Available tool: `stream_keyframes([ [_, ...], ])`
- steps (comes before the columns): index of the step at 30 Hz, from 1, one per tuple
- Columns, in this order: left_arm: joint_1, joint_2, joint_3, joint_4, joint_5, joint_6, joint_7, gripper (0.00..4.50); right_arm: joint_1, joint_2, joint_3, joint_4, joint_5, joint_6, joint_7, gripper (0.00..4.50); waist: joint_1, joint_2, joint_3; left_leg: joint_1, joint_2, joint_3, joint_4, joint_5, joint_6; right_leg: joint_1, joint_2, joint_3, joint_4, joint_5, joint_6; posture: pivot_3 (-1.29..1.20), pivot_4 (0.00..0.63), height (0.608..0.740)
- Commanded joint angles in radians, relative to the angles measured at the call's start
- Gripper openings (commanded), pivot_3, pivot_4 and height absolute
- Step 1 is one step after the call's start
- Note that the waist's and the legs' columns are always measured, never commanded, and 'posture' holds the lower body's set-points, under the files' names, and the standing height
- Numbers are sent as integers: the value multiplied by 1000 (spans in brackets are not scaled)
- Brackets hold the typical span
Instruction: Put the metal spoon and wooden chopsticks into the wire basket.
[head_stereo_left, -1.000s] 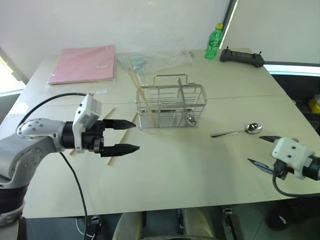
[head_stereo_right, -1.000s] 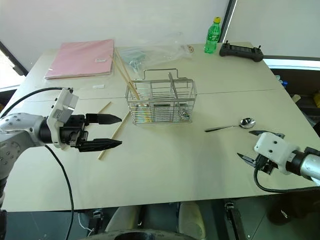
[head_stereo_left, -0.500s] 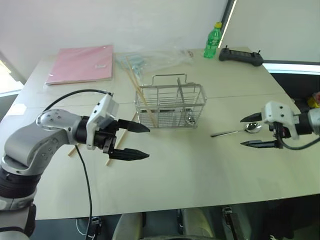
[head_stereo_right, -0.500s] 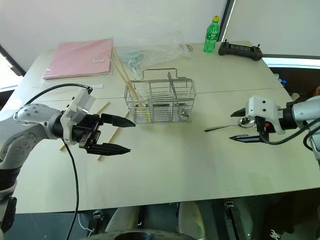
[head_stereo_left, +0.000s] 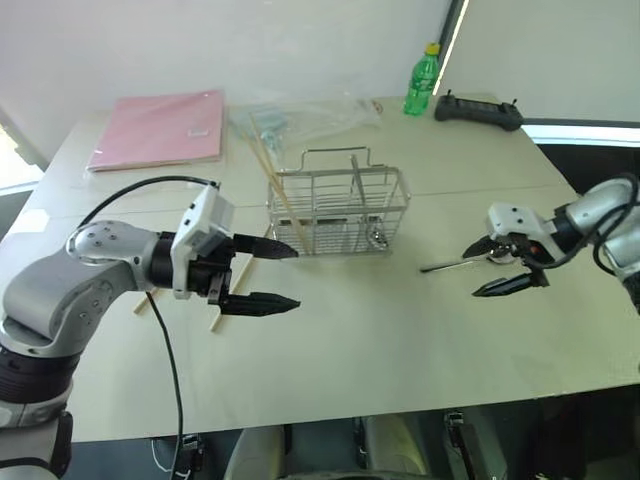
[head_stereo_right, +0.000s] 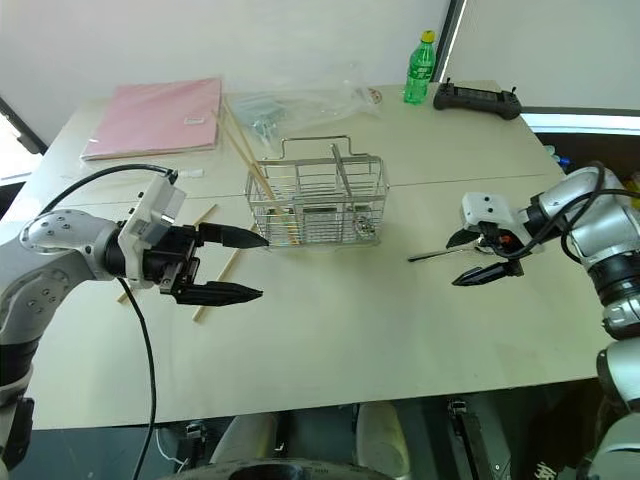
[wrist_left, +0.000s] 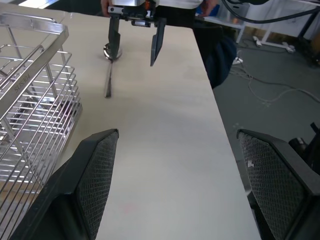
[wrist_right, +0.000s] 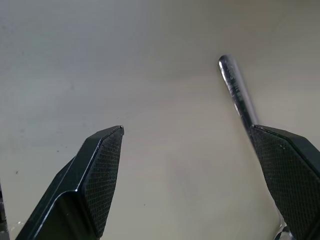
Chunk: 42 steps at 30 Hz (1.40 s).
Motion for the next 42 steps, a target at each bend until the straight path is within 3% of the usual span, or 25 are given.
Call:
stream_keyframes([
  [1,0,8,46,-36,-28,6,17,3989,-59,52,0,127,-104,-122,-22,4175,1,0,0,0,0,0,0,0,0,0,0,0,1,0,0,0,150,722],
  [15,-18,26,61,-34,-49,20,37,3989,-224,203,-60,544,-299,-223,-128,4175,1,0,0,0,0,1,0,0,-1,0,0,1,1,1,0,0,150,722],
  [32,-18,56,77,-52,-82,38,34,3989,-226,211,-128,602,-355,-229,-127,4175,0,0,0,0,0,1,0,0,-1,0,0,1,2,1,1,0,150,722],
  [34,-18,61,76,-54,-86,40,27,4042,-222,210,-133,602,-356,-231,-127,3654,0,0,0,0,0,1,0,0,-1,0,0,1,2,1,1,0,150,722],
  [36,-20,64,73,-53,-85,38,23,4042,-218,211,-138,602,-358,-233,-128,2846,0,0,0,0,0,1,0,0,-1,0,0,1,2,1,0,0,150,722],
  [41,-35,62,62,-44,-80,34,19,4042,-206,213,-156,599,-359,-237,-125,210,0,0,0,0,0,1,0,0,-1,0,0,1,2,1,0,0,150,722],
  [42,-39,62,61,-41,-79,34,17,4042,-205,213,-159,598,-361,-237,-130,98,0,0,0,0,0,1,0,0,-1,0,0,1,2,1,0,0,150,722],
])
